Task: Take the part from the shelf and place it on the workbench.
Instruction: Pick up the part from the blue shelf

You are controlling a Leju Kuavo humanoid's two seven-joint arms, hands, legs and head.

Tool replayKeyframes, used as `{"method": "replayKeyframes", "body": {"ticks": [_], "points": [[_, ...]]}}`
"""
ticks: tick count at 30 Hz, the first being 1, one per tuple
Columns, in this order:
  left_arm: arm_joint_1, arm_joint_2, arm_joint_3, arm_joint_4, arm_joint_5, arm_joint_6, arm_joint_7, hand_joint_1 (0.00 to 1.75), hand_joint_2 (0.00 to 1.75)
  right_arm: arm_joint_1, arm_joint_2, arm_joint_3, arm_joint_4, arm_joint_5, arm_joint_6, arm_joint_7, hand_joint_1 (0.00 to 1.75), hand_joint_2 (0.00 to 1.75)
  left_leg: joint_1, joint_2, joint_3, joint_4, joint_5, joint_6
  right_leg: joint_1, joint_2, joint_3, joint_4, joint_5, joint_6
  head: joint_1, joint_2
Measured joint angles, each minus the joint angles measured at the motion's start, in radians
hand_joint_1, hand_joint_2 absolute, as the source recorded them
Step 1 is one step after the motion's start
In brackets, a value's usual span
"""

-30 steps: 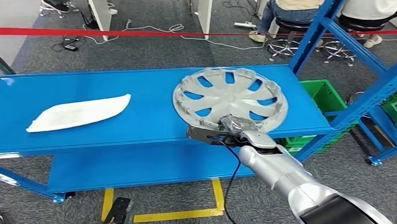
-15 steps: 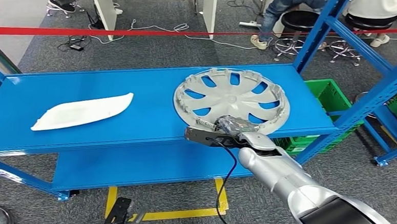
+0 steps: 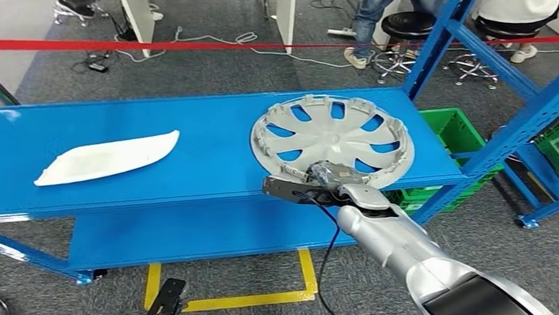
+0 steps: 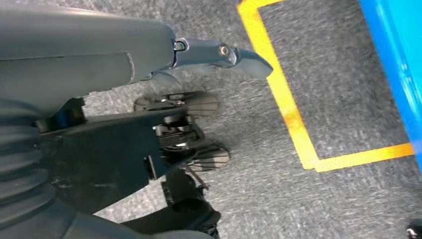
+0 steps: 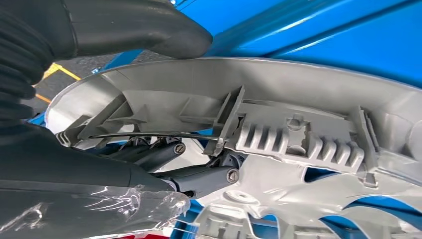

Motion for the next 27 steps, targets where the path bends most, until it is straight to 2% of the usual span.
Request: {"method": "replayKeyframes", "body": {"ticks": [2,4,5,7,8,9,10,12,13,14,15,17,19,20,22,23,24,25,26,27], "points": [[0.000,0.000,0.000,0.000,0.005,-0.005,-0.001,0.00,1.75,0.001,-0.001,-0.007,0.000,0.000,-0.010,-0.004,1.75,1.75,-0.001,0.000,-0.001,-0.003,-0.001,0.015,-0.002,0.002,-0.002,-0.004,0.002,0.010,0.002,0.000],[0.000,0.000,0.001,0.000,0.005,-0.009,-0.001,0.00,1.75,0.002,-0.002,-0.015,0.000,-0.003,-0.023,-0.013,1.75,1.75,0.000,0.002,0.000,-0.005,0.001,0.028,-0.005,-0.003,-0.019,0.030,-0.022,0.019,0.006,0.000],[-0.001,0.000,0.001,0.000,0.005,-0.009,-0.001,0.00,1.75,0.002,-0.002,-0.019,0.000,-0.005,-0.031,-0.019,1.75,1.75,0.000,0.004,0.000,-0.006,0.002,0.033,-0.005,-0.006,-0.043,0.079,-0.049,0.022,0.008,0.000],[0.000,0.000,0.002,0.000,0.007,-0.008,-0.004,0.00,1.75,0.007,-0.002,-0.028,0.000,-0.017,-0.058,-0.040,1.75,1.75,-0.001,0.004,-0.001,-0.006,0.001,0.038,-0.005,-0.009,-0.109,0.220,-0.112,0.026,0.011,0.000],[0.000,0.000,0.002,0.000,0.009,-0.007,-0.007,0.00,1.75,0.014,-0.002,-0.035,-0.002,-0.030,-0.084,-0.059,1.75,1.75,-0.002,0.004,-0.001,-0.006,0.001,0.039,-0.005,-0.009,-0.136,0.275,-0.129,0.027,0.012,0.000],[0.000,0.001,0.003,0.000,0.011,-0.005,-0.011,0.00,1.75,0.020,-0.002,-0.045,-0.007,-0.046,-0.118,-0.080,1.75,1.75,-0.002,0.004,-0.001,-0.005,0.000,0.039,-0.006,-0.009,-0.148,0.295,-0.126,0.027,0.013,0.000],[0.001,0.001,0.004,0.000,0.013,-0.003,-0.015,0.00,1.75,0.025,-0.002,-0.059,-0.016,-0.063,-0.153,-0.101,1.75,1.75,-0.002,0.004,0.000,-0.005,0.000,0.038,-0.006,-0.010,-0.140,0.272,-0.104,0.026,0.013,0.000],[0.001,0.002,0.006,0.000,0.016,-0.001,-0.021,0.00,1.75,0.028,-0.002,-0.088,-0.040,-0.088,-0.209,-0.131,1.75,1.75,-0.002,0.003,0.001,-0.004,-0.002,0.034,-0.010,-0.011,-0.078,0.137,-0.035,0.026,0.014,0.000],[0.001,0.002,0.007,0.000,0.017,0.000,-0.022,0.00,1.75,0.026,-0.001,-0.102,-0.054,-0.094,-0.226,-0.141,1.75,1.75,-0.004,0.002,0.001,-0.003,-0.003,0.030,-0.011,-0.010,-0.045,0.071,-0.011,0.024,0.014,0.000],[0.001,0.003,0.009,0.000,0.019,0.001,-0.024,0.00,1.75,0.025,0.000,-0.115,-0.068,-0.101,-0.238,-0.150,1.75,1.75,-0.005,0.002,0.000,-0.002,-0.003,0.024,-0.010,-0.009,-0.023,0.028,0.001,0.022,0.014,0.000],[0.001,0.004,0.010,0.000,0.021,0.002,-0.026,0.00,1.75,0.026,0.001,-0.126,-0.082,-0.109,-0.248,-0.160,1.75,1.75,-0.006,0.001,-0.002,-0.003,-0.002,0.019,-0.009,-0.008,-0.015,0.010,0.001,0.018,0.013,0.000],[0.003,0.005,0.013,0.000,0.024,0.005,-0.030,0.00,1.75,0.034,0.003,-0.149,-0.117,-0.135,-0.270,-0.187,1.75,1.75,-0.005,0.001,-0.003,-0.007,0.001,0.006,-0.005,-0.006,-0.015,0.007,0.003,0.004,0.012,0.000],[0.003,0.005,0.014,0.000,0.024,0.006,-0.033,0.00,1.75,0.042,0.006,-0.172,-0.155,-0.159,-0.290,-0.209,1.75,1.75,-0.003,0.002,-0.012,0.011,-0.016,-0.003,-0.007,-0.006,-0.013,0.002,0.006,-0.010,0.010,0.000],[0.002,0.006,0.015,0.000,0.024,0.006,-0.034,0.00,1.75,0.044,0.008,-0.182,-0.171,-0.165,-0.296,-0.215,1.75,1.75,-0.004,0.002,-0.030,0.049,-0.040,-0.006,-0.008,-0.007,-0.012,0.000,0.007,-0.015,0.007,0.000],[0.003,0.007,0.016,0.000,0.025,0.010,-0.035,0.00,1.75,0.056,0.010,-0.201,-0.199,-0.187,-0.309,-0.233,1.75,1.75,-0.005,0.002,-0.096,0.183,-0.103,-0.009,-0.008,-0.007,-0.011,-0.001,0.006,-0.021,0.002,0.000],[0.005,0.008,0.019,0.000,0.026,0.013,-0.035,0.00,1.75,0.068,0.011,-0.211,-0.217,-0.205,-0.319,-0.251,1.75,1.75,-0.005,0.002,-0.128,0.246,-0.124,-0.009,-0.007,-0.008,-0.010,-0.001,0.005,-0.022,0.000,0.000],[0.006,0.008,0.022,0.000,0.027,0.017,-0.036,0.00,1.75,0.085,0.011,-0.223,-0.239,-0.228,-0.332,-0.272,1.75,1.75,-0.005,0.002,-0.148,0.280,-0.128,-0.009,-0.007,-0.008,-0.010,-0.001,0.005,-0.023,0.000,0.000],[0.007,0.009,0.025,0.000,0.028,0.020,-0.038,0.00,1.75,0.104,0.012,-0.236,-0.269,-0.256,-0.347,-0.296,1.75,1.75,-0.005,0.003,-0.149,0.276,-0.111,-0.009,-0.007,-0.007,-0.009,-0.001,0.004,-0.023,0.000,0.000],[0.008,0.010,0.028,0.000,0.031,0.023,-0.041,0.00,1.75,0.126,0.013,-0.249,-0.306,-0.288,-0.361,-0.319,1.75,1.75,-0.004,0.003,-0.130,0.232,-0.078,-0.008,-0.007,-0.006,-0.006,0.000,0.002,-0.021,0.000,0.000],[0.009,0.011,0.030,0.000,0.033,0.025,-0.046,0.00,1.75,0.151,0.013,-0.262,-0.355,-0.323,-0.374,-0.341,1.75,1.75,-0.004,0.003,-0.098,0.165,-0.038,-0.007,-0.008,-0.006,-0.004,0.000,0.000,-0.018,-0.001,0.000]]}}
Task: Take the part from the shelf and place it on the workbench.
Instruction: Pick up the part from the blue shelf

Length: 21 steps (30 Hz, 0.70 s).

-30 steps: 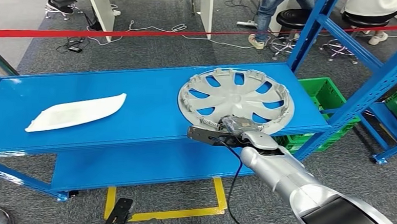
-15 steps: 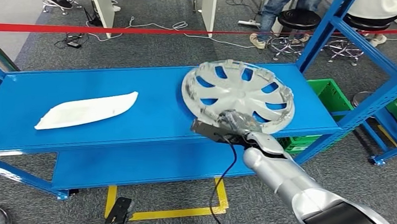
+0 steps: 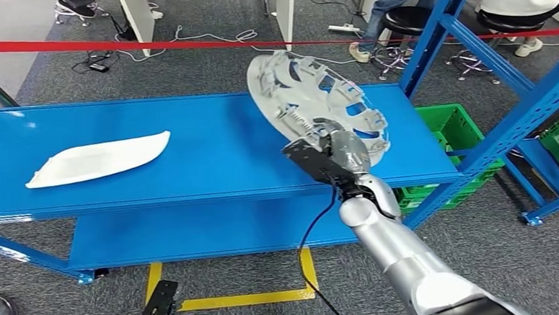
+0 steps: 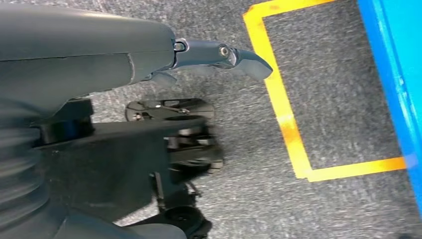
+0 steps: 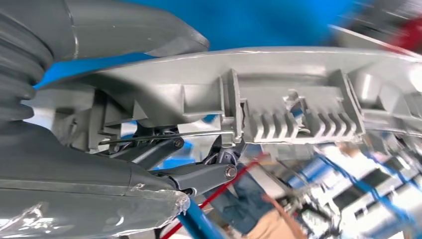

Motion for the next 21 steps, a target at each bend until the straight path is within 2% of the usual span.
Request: {"method": "replayKeyframes", "body": {"ticks": [1,2,3,6,7,8,11,12,13,14,16,17,18,21], "points": [[0.001,0.001,0.002,0.000,0.002,0.001,-0.005,0.00,1.75,0.029,0.000,-0.013,-0.058,-0.037,-0.011,-0.021,1.75,1.75,0.000,0.000,0.034,-0.069,0.030,0.000,0.002,0.001,0.000,0.003,-0.004,0.005,-0.002,0.000],[0.002,0.001,0.003,0.000,0.003,0.002,-0.010,0.00,1.75,0.061,-0.001,-0.024,-0.122,-0.071,-0.020,-0.039,1.75,1.75,0.000,0.000,0.059,-0.121,0.046,0.003,0.004,0.001,-0.001,0.006,-0.007,0.010,-0.002,0.000],[0.004,0.001,0.006,0.000,0.005,0.003,-0.014,0.00,1.75,0.096,-0.002,-0.032,-0.188,-0.100,-0.028,-0.055,1.75,1.75,0.000,-0.001,0.072,-0.151,0.050,0.007,0.006,0.002,-0.003,0.007,-0.009,0.015,-0.003,0.000],[0.012,0.002,0.014,0.000,0.010,0.008,-0.025,0.00,1.75,0.199,-0.005,-0.043,-0.367,-0.143,-0.066,-0.088,1.75,1.75,-0.002,-0.004,0.075,-0.162,0.042,0.026,0.005,0.000,-0.005,0.007,-0.014,0.027,-0.002,0.000],[0.013,0.002,0.017,0.000,0.011,0.009,-0.029,0.00,1.75,0.230,-0.006,-0.046,-0.421,-0.153,-0.083,-0.098,1.75,1.75,-0.001,-0.004,0.076,-0.163,0.042,0.032,0.004,-0.001,-0.012,0.023,-0.026,0.032,-0.001,0.000],[0.014,0.002,0.020,0.000,0.011,0.010,-0.032,0.00,1.75,0.258,-0.007,-0.047,-0.469,-0.163,-0.099,-0.111,1.75,1.75,0.000,-0.004,0.078,-0.164,0.041,0.038,0.004,-0.003,-0.029,0.059,-0.048,0.036,0.001,0.000],[0.014,0.002,0.026,0.000,0.011,0.011,-0.040,0.00,1.75,0.337,-0.008,-0.047,-0.596,-0.184,-0.141,-0.161,1.75,1.75,-0.002,-0.004,0.081,-0.165,0.037,0.046,0.004,-0.004,-0.127,0.256,-0.132,0.041,0.005,0.000],[0.015,0.002,0.027,0.000,0.011,0.011,-0.041,0.00,1.75,0.361,-0.009,-0.047,-0.629,-0.182,-0.154,-0.174,1.75,1.75,-0.003,-0.004,0.082,-0.164,0.035,0.048,0.004,-0.004,-0.151,0.297,-0.139,0.041,0.005,0.000],[0.015,0.003,0.028,0.000,0.010,0.012,-0.042,0.00,1.75,0.382,-0.010,-0.046,-0.658,-0.176,-0.168,-0.186,1.75,1.75,-0.004,-0.005,0.083,-0.164,0.034,0.048,0.004,-0.004,-0.157,0.299,-0.127,0.040,0.005,0.000],[0.015,0.003,0.028,0.000,0.009,0.012,-0.043,0.00,1.75,0.402,-0.010,-0.046,-0.690,-0.171,-0.185,-0.201,1.75,1.75,-0.004,-0.006,0.085,-0.164,0.033,0.048,0.004,-0.005,-0.141,0.259,-0.097,0.038,0.005,0.000],[0.015,0.002,0.029,0.000,0.005,0.015,-0.043,0.00,1.75,0.440,-0.010,-0.043,-0.757,-0.173,-0.222,-0.239,1.75,1.75,-0.005,-0.010,0.090,-0.164,0.028,0.043,0.004,-0.007,-0.073,0.117,-0.029,0.034,0.005,0.000],[0.015,0.002,0.030,0.000,0.004,0.016,-0.044,0.00,1.75,0.456,-0.008,-0.038,-0.793,-0.179,-0.238,-0.259,1.75,1.75,-0.006,-0.011,0.092,-0.163,0.026,0.039,0.005,-0.007,-0.044,0.060,-0.010,0.031,0.006,0.000],[0.016,0.002,0.031,0.000,0.003,0.017,-0.044,0.00,1.75,0.470,-0.007,-0.032,-0.826,-0.187,-0.249,-0.274,1.75,1.75,-0.008,-0.012,0.093,-0.162,0.025,0.034,0.006,-0.006,-0.027,0.027,-0.002,0.028,0.005,0.000],[0.016,0.003,0.034,0.000,0.003,0.020,-0.048,0.00,1.75,0.509,-0.005,-0.013,-0.906,-0.210,-0.253,-0.291,1.75,1.75,-0.008,-0.009,0.097,-0.166,0.023,0.017,0.008,-0.001,-0.019,0.013,-0.002,0.012,0.003,0.000]]}}
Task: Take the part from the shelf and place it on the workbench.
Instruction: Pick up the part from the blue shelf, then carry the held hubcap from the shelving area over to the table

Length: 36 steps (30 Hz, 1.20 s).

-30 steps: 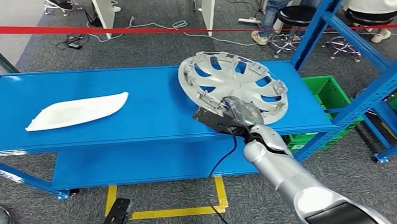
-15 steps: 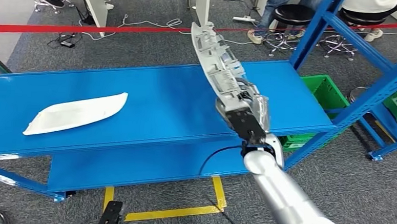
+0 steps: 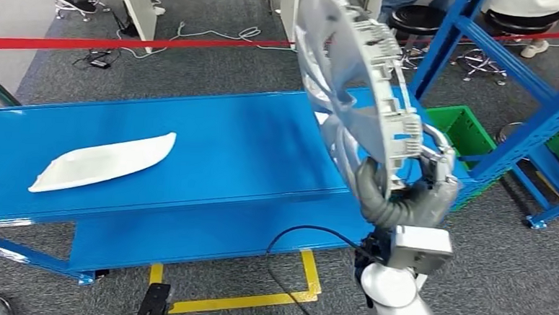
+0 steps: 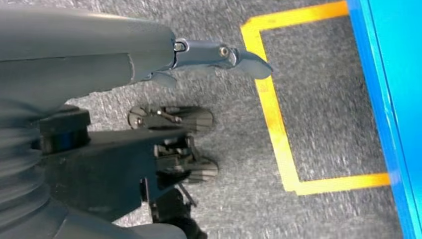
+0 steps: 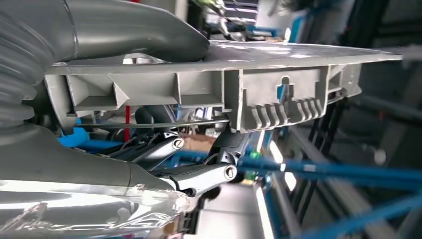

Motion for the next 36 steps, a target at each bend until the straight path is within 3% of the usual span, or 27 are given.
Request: {"method": "replayKeyframes", "body": {"ticks": [2,5,6,7,8,11,13,16,18,20,22,23,25,27,30,32,33,36], "points": [[0.000,0.000,0.002,0.000,0.000,0.000,-0.005,0.00,1.75,0.023,-0.001,0.014,-0.042,-0.009,0.008,0.001,1.75,1.75,0.000,0.003,-0.013,0.031,-0.026,-0.010,-0.003,0.000,0.003,-0.005,0.002,-0.013,-0.003,0.000],[0.001,0.003,0.011,0.000,0.003,0.000,-0.013,0.00,1.75,0.047,-0.005,0.037,-0.088,-0.024,0.022,-0.003,1.75,1.75,0.000,0.004,-0.100,0.212,-0.116,-0.017,-0.003,-0.001,0.004,-0.007,0.002,-0.022,-0.007,0.000],[0.002,0.004,0.014,0.000,0.003,0.000,-0.014,0.00,1.75,0.056,-0.006,0.043,-0.100,-0.035,0.027,-0.009,1.75,1.75,-0.001,0.004,-0.126,0.263,-0.131,-0.017,-0.003,-0.001,0.004,-0.007,0.002,-0.023,-0.007,0.000],[0.003,0.005,0.015,0.000,0.004,0.000,-0.015,0.00,1.75,0.065,-0.007,0.048,-0.111,-0.046,0.032,-0.017,1.75,1.75,-0.001,0.004,-0.135,0.280,-0.127,-0.016,-0.002,-0.001,0.005,-0.007,0.002,-0.023,-0.007,0.000],[0.004,0.006,0.017,0.000,0.003,0.000,-0.016,0.00,1.75,0.073,-0.008,0.053,-0.121,-0.056,0.035,-0.025,1.75,1.75,-0.001,0.004,-0.125,0.257,-0.104,-0.015,-0.002,0.000,0.005,-0.007,0.002,-0.023,-0.007,0.000],[0.004,0.008,0.018,0.000,0.003,0.001,-0.016,0.00,1.75,0.084,-0.009,0.066,-0.149,-0.067,0.039,-0.040,1.75,1.75,-0.001,0.004,-0.026,0.065,-0.014,-0.008,0.000,0.002,0.006,-0.005,0.001,-0.018,-0.008,0.000],[0.004,0.008,0.019,0.000,0.003,0.001,-0.016,0.00,1.75,0.086,-0.010,0.072,-0.164,-0.068,0.042,-0.043,1.75,1.75,-0.003,0.004,0.006,0.000,0.000,0.000,0.003,0.004,0.004,-0.004,0.002,-0.008,-0.007,0.000],[0.007,0.009,0.023,0.000,0.003,0.003,-0.017,0.00,1.75,0.091,-0.017,0.085,-0.178,-0.078,0.076,-0.034,1.75,1.75,-0.002,0.004,0.007,-0.008,0.003,0.015,0.002,0.003,0.001,-0.002,-0.002,0.007,-0.006,0.000],[0.007,0.009,0.024,0.000,0.002,0.002,-0.018,0.00,1.75,0.091,-0.029,0.097,-0.184,-0.089,0.125,-0.025,1.75,1.75,0.001,0.005,0.008,-0.010,0.006,0.025,0.000,0.000,-0.029,0.064,-0.044,0.017,-0.002,0.000],[0.007,0.010,0.026,0.000,0.003,0.000,-0.018,0.00,1.75,0.092,-0.047,0.109,-0.185,-0.094,0.175,-0.022,1.75,1.75,0.001,0.007,0.008,-0.010,0.005,0.029,-0.002,-0.003,-0.088,0.198,-0.108,0.025,0.002,0.000],[0.008,0.010,0.031,0.000,0.006,-0.003,-0.016,0.00,1.75,0.095,-0.064,0.122,-0.184,-0.101,0.209,-0.019,1.75,1.75,0.001,0.008,0.009,-0.010,0.005,0.029,-0.005,-0.003,-0.124,0.278,-0.130,0.030,0.003,0.000],[0.008,0.010,0.035,0.000,0.008,-0.006,-0.013,0.00,1.75,0.097,-0.071,0.127,-0.184,-0.106,0.222,-0.017,1.75,1.75,0.002,0.007,0.010,-0.010,0.004,0.029,-0.007,-0.004,-0.115,0.262,-0.114,0.031,0.002,0.000],[0.008,0.011,0.042,0.000,0.015,-0.014,-0.009,0.00,1.75,0.099,-0.077,0.135,-0.184,-0.118,0.238,-0.021,1.75,1.75,0.004,0.005,0.013,-0.009,0.002,0.024,-0.012,-0.006,-0.048,0.132,-0.052,0.035,0.003,0.000],[0.009,0.012,0.048,0.000,0.023,-0.024,-0.007,0.00,1.75,0.101,-0.079,0.141,-0.184,-0.123,0.243,-0.033,1.75,1.75,0.002,0.003,0.014,-0.007,0.000,0.013,-0.014,-0.005,0.012,0.019,-0.017,0.031,0.003,0.000],[0.010,0.012,0.059,0.000,0.034,-0.040,-0.003,0.00,1.75,0.109,-0.079,0.149,-0.187,-0.120,0.243,-0.044,1.75,1.75,0.003,0.003,0.013,-0.011,0.003,-0.005,-0.008,0.002,0.022,-0.003,-0.015,0.008,0.001,0.000],[0.010,0.013,0.068,0.000,0.046,-0.060,0.002,0.00,1.75,0.118,-0.079,0.154,-0.191,-0.115,0.242,-0.053,1.75,1.75,0.006,0.004,0.005,0.006,-0.014,-0.014,-0.008,0.002,0.023,-0.007,-0.011,-0.007,-0.001,0.000],[0.010,0.013,0.073,0.000,0.051,-0.068,0.004,0.00,1.75,0.122,-0.078,0.157,-0.194,-0.112,0.242,-0.060,1.75,1.75,0.006,0.005,-0.011,0.042,-0.038,-0.018,-0.010,0.001,0.023,-0.009,-0.010,-0.014,-0.003,0.000],[0.011,0.016,0.086,0.000,0.056,-0.085,0.014,0.00,1.75,0.140,-0.076,0.170,-0.207,-0.108,0.238,-0.091,1.75,1.75,0.005,0.006,-0.101,0.232,-0.127,-0.020,-0.008,0.000,0.023,-0.010,-0.011,-0.021,-0.007,0.000]]}}
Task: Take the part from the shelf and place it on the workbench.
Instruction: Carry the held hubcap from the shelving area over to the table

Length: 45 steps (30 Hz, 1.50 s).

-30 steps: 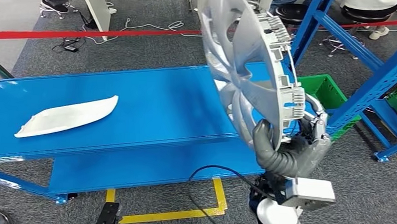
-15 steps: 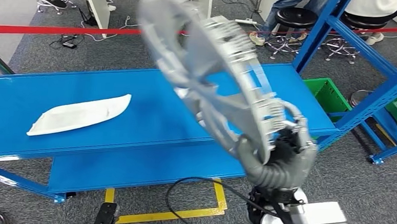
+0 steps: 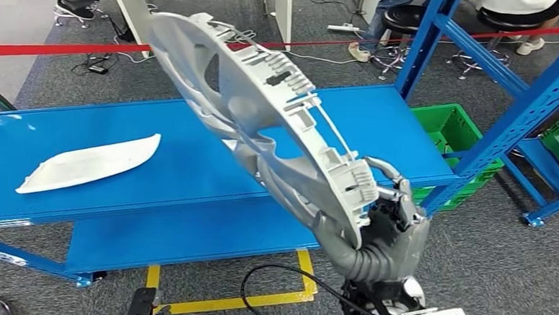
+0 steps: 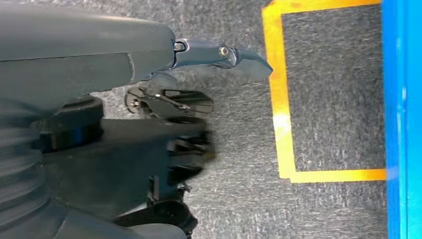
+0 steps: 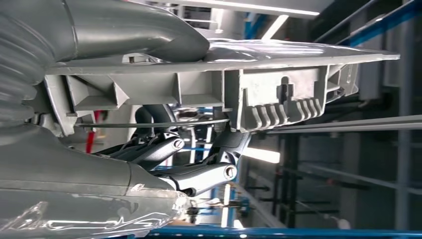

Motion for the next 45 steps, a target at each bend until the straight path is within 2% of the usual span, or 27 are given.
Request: {"method": "replayKeyframes", "body": {"ticks": [1,2,3,5,6,8,11,13,15,16,17,18,20,22,25,27,28,30,31,32,33,36,38,40,42,43,45], "points": [[0.001,0.001,0.003,0.000,0.000,-0.004,0.004,0.00,1.75,0.007,0.001,0.004,-0.005,0.001,-0.002,-0.007,1.75,1.75,0.000,0.000,-0.019,0.037,-0.007,0.000,0.001,0.000,0.000,0.000,0.000,-0.001,0.000,0.000],[0.002,0.002,0.005,0.000,0.000,-0.006,0.006,0.00,1.75,0.012,0.002,0.009,-0.009,0.002,-0.003,-0.011,1.75,1.75,0.000,0.000,-0.020,0.038,0.006,0.002,0.001,0.001,0.001,0.000,0.000,-0.001,0.000,0.000],[0.002,0.003,0.007,0.000,0.000,-0.007,0.008,0.00,1.75,0.015,0.003,0.012,-0.012,0.003,-0.004,-0.013,1.75,1.75,0.000,0.000,-0.001,-0.001,0.035,0.003,0.001,0.002,0.002,0.000,-0.001,0.000,-0.001,0.000],[0.001,0.004,0.009,0.000,0.000,-0.008,0.008,0.00,1.75,0.020,0.006,0.016,-0.018,0.003,-0.004,-0.014,1.75,1.75,0.000,0.000,0.067,-0.136,0.098,0.006,0.003,0.004,0.002,0.003,-0.002,0.005,-0.001,0.000],[0.001,0.005,0.010,0.000,0.000,-0.009,0.008,0.00,1.75,0.021,0.008,0.017,-0.022,0.003,-0.005,-0.014,1.75,1.75,0.000,-0.001,0.094,-0.190,0.115,0.008,0.005,0.005,0.001,0.004,-0.003,0.009,-0.001,0.000],[0.002,0.004,0.012,0.000,0.000,-0.010,0.008,0.00,1.75,0.023,0.009,0.019,-0.027,0.004,-0.006,-0.015,1.75,1.75,-0.003,-0.002,0.115,-0.237,0.121,0.015,0.008,0.007,-0.001,0.004,-0.002,0.020,0.000,0.000],[0.004,0.005,0.013,0.000,-0.001,-0.010,0.008,0.00,1.75,0.026,0.010,0.020,-0.031,-0.001,-0.007,-0.018,1.75,1.75,-0.002,-0.002,0.114,-0.240,0.125,0.032,0.004,0.004,-0.008,0.017,-0.013,0.035,0.003,0.000],[0.004,0.005,0.013,0.000,-0.005,-0.014,0.008,0.00,1.75,0.030,0.011,0.021,-0.035,-0.020,-0.002,-0.024,1.75,1.75,0.000,-0.001,0.116,-0.241,0.126,0.042,0.004,-0.001,-0.045,0.103,-0.063,0.043,0.008,0.000],[0.005,0.007,0.013,0.000,-0.012,-0.021,0.008,0.00,1.75,0.038,0.012,0.022,-0.039,-0.049,0.007,-0.034,1.75,1.75,-0.001,0.000,0.117,-0.241,0.125,0.046,0.004,-0.003,-0.107,0.238,-0.123,0.046,0.010,0.000],[0.006,0.009,0.013,0.000,-0.014,-0.024,0.008,0.00,1.75,0.043,0.013,0.022,-0.041,-0.059,0.010,-0.037,1.75,1.75,-0.002,0.000,0.117,-0.241,0.125,0.047,0.004,-0.003,-0.128,0.282,-0.136,0.047,0.010,0.000],[0.007,0.010,0.013,0.000,-0.016,-0.027,0.008,0.00,1.75,0.049,0.014,0.022,-0.043,-0.066,0.012,-0.038,1.75,1.75,-0.002,0.000,0.118,-0.241,0.124,0.047,0.004,-0.003,-0.133,0.290,-0.130,0.047,0.010,0.000],[0.008,0.012,0.013,0.000,-0.016,-0.033,0.009,0.00,1.75,0.055,0.015,0.022,-0.044,-0.065,0.012,-0.037,1.75,1.75,-0.002,0.000,0.119,-0.241,0.124,0.046,0.003,-0.004,-0.117,0.256,-0.105,0.046,0.010,0.000],[0.009,0.015,0.014,0.000,-0.018,-0.049,0.017,0.00,1.75,0.063,0.016,0.022,-0.045,-0.042,0.004,-0.030,1.75,1.75,-0.002,-0.001,0.123,-0.240,0.121,0.041,0.001,-0.006,-0.048,0.118,-0.041,0.046,0.010,0.000],[0.010,0.017,0.016,0.000,-0.020,-0.068,0.027,0.00,1.75,0.068,0.015,0.025,-0.045,0.002,-0.002,-0.012,1.75,1.75,-0.005,-0.001,0.124,-0.238,0.119,0.032,0.001,-0.005,0.001,0.022,-0.012,0.039,0.009,0.000],[0.011,0.019,0.022,0.000,-0.021,-0.086,0.039,0.00,1.75,0.080,0.011,0.029,-0.039,0.047,0.002,0.019,1.75,1.75,-0.004,0.000,0.123,-0.240,0.120,0.016,0.005,0.001,0.005,0.008,-0.009,0.021,0.008,0.000],[0.010,0.020,0.025,0.000,-0.021,-0.092,0.042,0.00,1.75,0.085,0.010,0.029,-0.032,0.058,0.002,0.031,1.75,1.75,-0.003,0.001,0.108,-0.211,0.097,0.007,0.003,0.000,0.004,0.004,-0.005,0.007,0.006,0.000],[0.010,0.020,0.026,0.000,-0.021,-0.094,0.043,0.00,1.75,0.086,0.010,0.029,-0.030,0.060,0.002,0.033,1.75,1.75,-0.003,0.001,0.087,-0.167,0.069,0.004,0.001,-0.001,0.004,0.002,-0.003,0.002,0.004,0.000],[0.011,0.021,0.029,0.000,-0.021,-0.094,0.043,0.00,1.75,0.088,0.009,0.029,-0.025,0.062,0.001,0.035,1.75,1.75,-0.004,0.001,0.024,-0.031,0.004,0.001,0.003,-0.002,0.002,0.002,-0.003,-0.004,0.002,0.000],[0.012,0.022,0.030,0.000,-0.021,-0.094,0.043,0.00,1.75,0.089,0.009,0.029,-0.023,0.062,0.000,0.036,1.75,1.75,-0.004,0.001,-0.003,0.023,-0.013,0.000,0.003,-0.002,0.001,0.002,-0.003,-0.004,0.001,0.000],[0.012,0.023,0.031,0.000,-0.021,-0.093,0.043,0.00,1.75,0.092,0.009,0.029,-0.020,0.062,-0.002,0.037,1.75,1.75,-0.004,0.001,-0.014,0.045,-0.011,0.001,0.004,-0.001,0.001,0.002,-0.003,-0.004,0.001,0.000],[0.012,0.024,0.031,0.000,-0.021,-0.091,0.042,0.00,1.75,0.094,0.009,0.029,-0.019,0.063,-0.007,0.037,1.75,1.75,-0.004,0.001,-0.006,0.027,0.010,0.002,0.004,0.000,0.001,0.002,-0.003,-0.004,0.001,0.000],[0.011,0.025,0.032,0.000,-0.022,-0.084,0.042,0.00,1.75,0.098,0.009,0.029,-0.020,0.085,-0.048,0.027,1.75,1.75,-0.003,0.000,0.088,-0.161,0.101,0.006,0.005,0.003,0.002,0.005,-0.003,0.004,0.000,0.000],[0.010,0.025,0.032,0.000,-0.027,-0.077,0.050,0.00,1.75,0.099,0.010,0.028,-0.024,0.101,-0.085,0.020,1.75,1.75,-0.005,-0.002,0.121,-0.231,0.118,0.013,0.007,0.005,-0.001,0.007,-0.001,0.015,0.000,0.000],[0.012,0.026,0.034,0.000,-0.034,-0.072,0.068,0.00,1.75,0.101,0.010,0.027,-0.026,0.104,-0.118,0.025,1.75,1.75,-0.008,-0.002,0.121,-0.237,0.121,0.024,0.007,0.005,-0.001,0.004,0.004,0.026,0.001,0.000],[0.013,0.026,0.035,0.000,-0.039,-0.069,0.080,0.00,1.75,0.101,0.010,0.025,-0.026,0.102,-0.137,0.033,1.75,1.75,-0.006,0.000,0.120,-0.239,0.127,0.036,0.004,0.002,-0.011,0.027,-0.020,0.035,0.003,0.000],[0.013,0.026,0.036,0.000,-0.040,-0.069,0.082,0.00,1.75,0.101,0.010,0.024,-0.026,0.101,-0.142,0.036,1.75,1.75,-0.005,0.002,0.118,-0.241,0.130,0.042,0.004,0.000,-0.027,0.066,-0.049,0.039,0.005,0.000],[0.012,0.026,0.037,0.000,-0.043,-0.069,0.083,0.00,1.75,0.101,0.010,0.023,-0.026,0.099,-0.145,0.038,1.75,1.75,-0.006,0.005,0.112,-0.241,0.134,0.051,0.004,-0.003,-0.076,0.196,-0.125,0.046,0.009,0.000]]}}
